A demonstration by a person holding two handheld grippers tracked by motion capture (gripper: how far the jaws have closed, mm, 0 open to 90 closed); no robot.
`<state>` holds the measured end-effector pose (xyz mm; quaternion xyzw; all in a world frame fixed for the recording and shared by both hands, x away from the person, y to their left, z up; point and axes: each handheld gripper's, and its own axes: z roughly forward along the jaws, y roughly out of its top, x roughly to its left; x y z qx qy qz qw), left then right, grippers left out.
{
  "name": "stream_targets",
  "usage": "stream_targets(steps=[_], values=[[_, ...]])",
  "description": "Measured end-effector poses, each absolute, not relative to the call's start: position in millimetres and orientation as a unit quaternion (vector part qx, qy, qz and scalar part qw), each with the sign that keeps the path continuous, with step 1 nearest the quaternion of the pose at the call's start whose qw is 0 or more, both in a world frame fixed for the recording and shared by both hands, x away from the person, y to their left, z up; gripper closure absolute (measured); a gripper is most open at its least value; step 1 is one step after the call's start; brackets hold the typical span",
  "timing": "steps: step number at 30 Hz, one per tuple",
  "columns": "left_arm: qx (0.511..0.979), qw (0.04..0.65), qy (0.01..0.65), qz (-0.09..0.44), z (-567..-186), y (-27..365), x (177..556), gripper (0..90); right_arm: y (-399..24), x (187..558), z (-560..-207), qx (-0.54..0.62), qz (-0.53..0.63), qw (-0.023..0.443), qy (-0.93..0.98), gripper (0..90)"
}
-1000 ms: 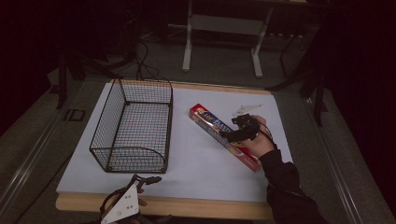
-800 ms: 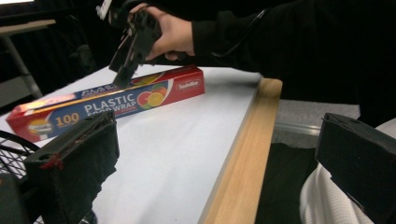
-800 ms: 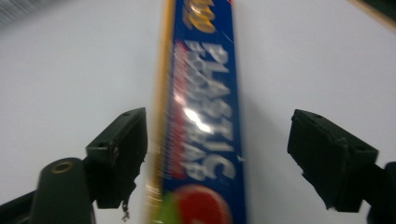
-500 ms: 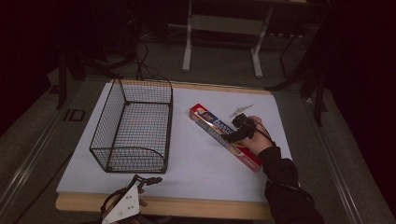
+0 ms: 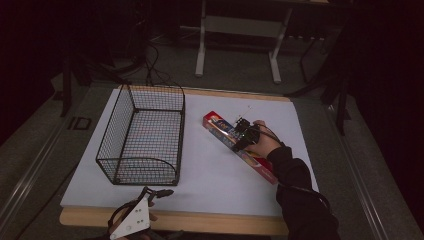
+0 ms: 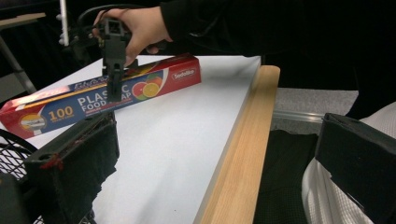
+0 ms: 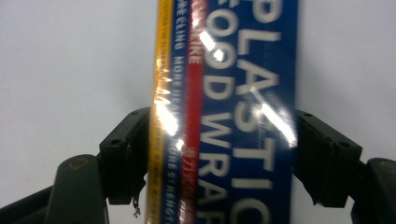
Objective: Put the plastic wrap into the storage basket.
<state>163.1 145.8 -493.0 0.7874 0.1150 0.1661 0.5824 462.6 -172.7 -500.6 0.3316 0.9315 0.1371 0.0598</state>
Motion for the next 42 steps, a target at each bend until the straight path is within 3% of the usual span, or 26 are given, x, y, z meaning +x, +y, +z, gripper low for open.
stream_targets(steps=[14,30,42], values=[[0.791,0.579,0.111,0.164,-494,145,162,0.2,-164,470,-501,0.344,0.072,0.041,0.935,39.8],[0.791,0.579,0.111,0.162,-493,144,163,0.2,-172,459,-401,0.404,0.205,0.107,0.885,40.0],[0.79,0.581,0.114,0.157,-493,143,163,0.2,-147,446,-357,0.403,0.261,0.13,0.868,39.9]])
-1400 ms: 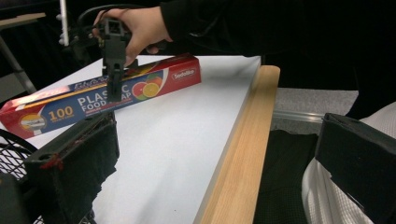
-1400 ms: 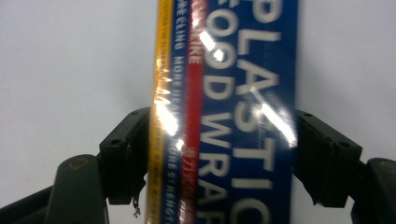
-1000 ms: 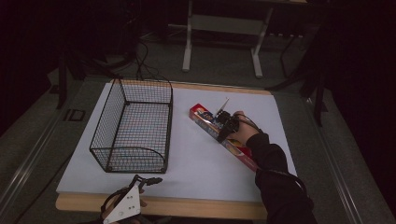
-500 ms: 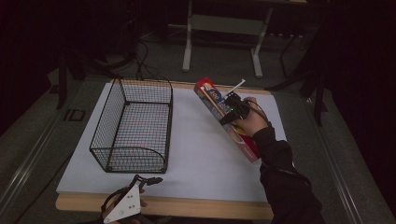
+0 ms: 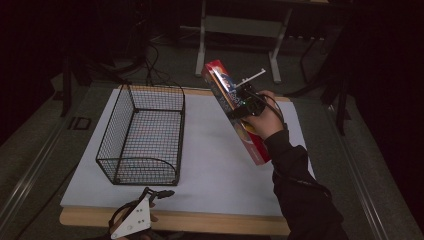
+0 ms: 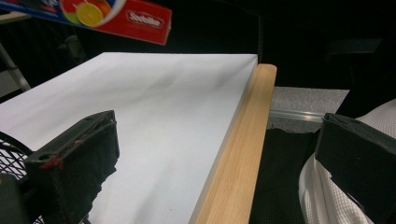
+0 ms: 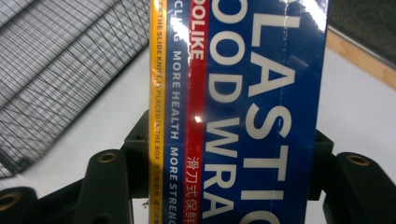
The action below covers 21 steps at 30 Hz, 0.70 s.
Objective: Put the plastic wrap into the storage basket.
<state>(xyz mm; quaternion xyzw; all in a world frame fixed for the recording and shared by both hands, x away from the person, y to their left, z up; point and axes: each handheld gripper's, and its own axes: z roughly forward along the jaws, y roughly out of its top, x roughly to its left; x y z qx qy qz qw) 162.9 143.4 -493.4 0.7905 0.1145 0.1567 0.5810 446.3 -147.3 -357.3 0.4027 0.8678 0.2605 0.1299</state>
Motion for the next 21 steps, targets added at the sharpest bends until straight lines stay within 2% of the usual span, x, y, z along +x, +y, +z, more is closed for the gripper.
stream_targets(steps=[21], values=[[0.797,0.577,0.103,0.147,-494,138,160,0.2,-76,430,-300,0.386,0.322,0.189,0.844,39.9]])
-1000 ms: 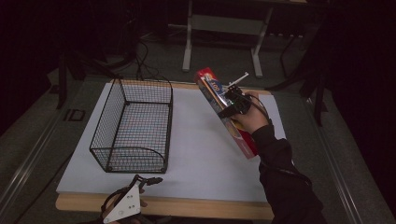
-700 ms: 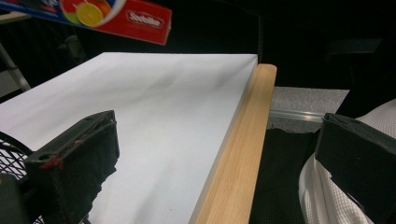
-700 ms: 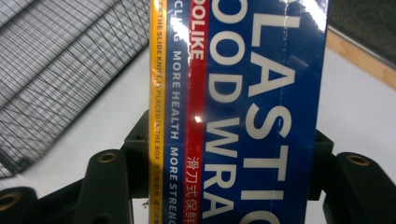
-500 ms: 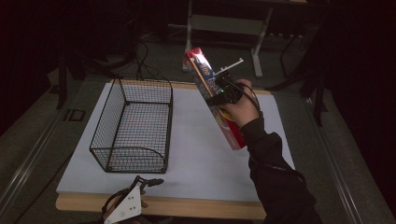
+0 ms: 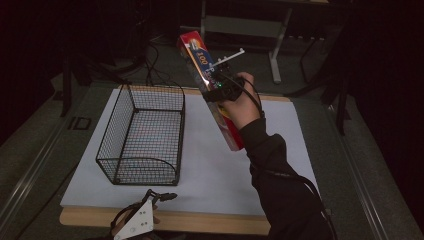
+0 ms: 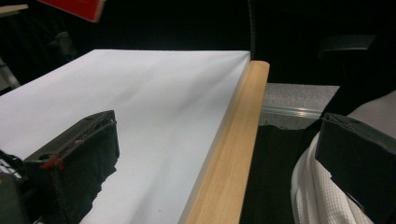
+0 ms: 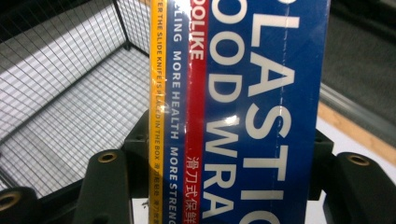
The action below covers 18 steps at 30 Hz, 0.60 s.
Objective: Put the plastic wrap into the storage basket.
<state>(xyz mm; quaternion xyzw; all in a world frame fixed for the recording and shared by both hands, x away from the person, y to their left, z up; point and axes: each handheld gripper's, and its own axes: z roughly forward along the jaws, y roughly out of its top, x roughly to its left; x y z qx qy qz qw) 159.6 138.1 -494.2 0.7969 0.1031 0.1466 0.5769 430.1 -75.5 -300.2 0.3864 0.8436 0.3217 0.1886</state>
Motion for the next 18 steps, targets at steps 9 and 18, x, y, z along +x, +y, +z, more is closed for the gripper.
stream_targets(steps=[9,18], values=[[0.794,0.579,0.11,0.148,-493,139,160,0.2,-36,423,-285,0.368,0.351,0.193,0.839,39.8],[0.794,0.579,0.109,0.152,-492,140,159,0.2,19,411,-282,0.333,0.377,0.193,0.843,39.8]])
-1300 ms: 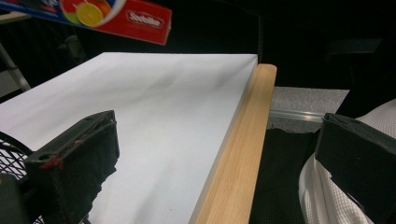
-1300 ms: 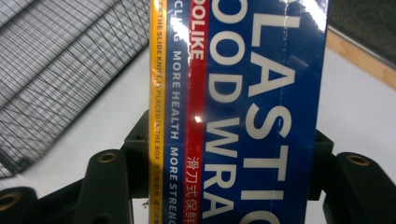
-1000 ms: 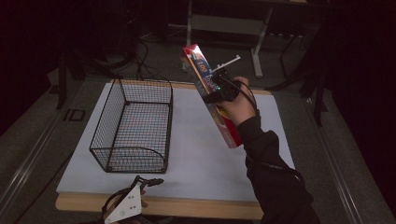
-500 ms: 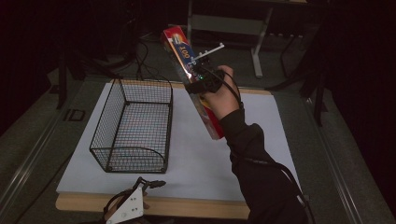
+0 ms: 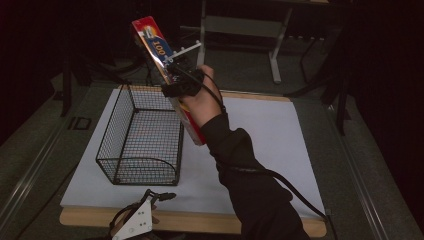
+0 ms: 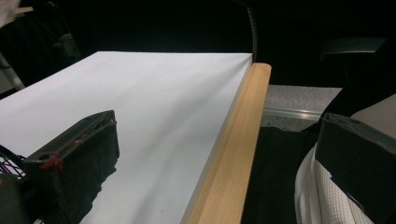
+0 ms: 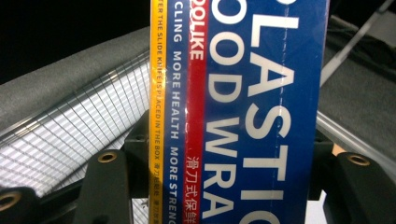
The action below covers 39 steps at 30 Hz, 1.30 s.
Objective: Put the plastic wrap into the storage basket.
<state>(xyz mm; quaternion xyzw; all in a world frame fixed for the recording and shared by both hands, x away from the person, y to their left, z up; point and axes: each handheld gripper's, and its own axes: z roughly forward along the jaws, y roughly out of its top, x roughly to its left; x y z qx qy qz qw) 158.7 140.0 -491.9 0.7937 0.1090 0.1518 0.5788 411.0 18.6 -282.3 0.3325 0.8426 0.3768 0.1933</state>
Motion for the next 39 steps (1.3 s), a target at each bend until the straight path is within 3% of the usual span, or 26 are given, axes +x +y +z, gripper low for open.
stream_targets(steps=[21,29,33,39], values=[[0.794,0.579,0.111,0.148,-492,143,158,0.2,95,408,-339,0.311,0.432,0.162,0.831,39.6],[0.795,0.579,0.108,0.147,-492,143,158,0.2,106,409,-367,0.326,0.438,0.148,0.825,39.6],[0.795,0.58,0.107,0.145,-492,144,158,0.2,109,413,-382,0.338,0.435,0.118,0.826,39.6],[0.795,0.579,0.107,0.144,-493,144,158,0.2,118,411,-406,0.323,0.387,0.134,0.853,39.6]])
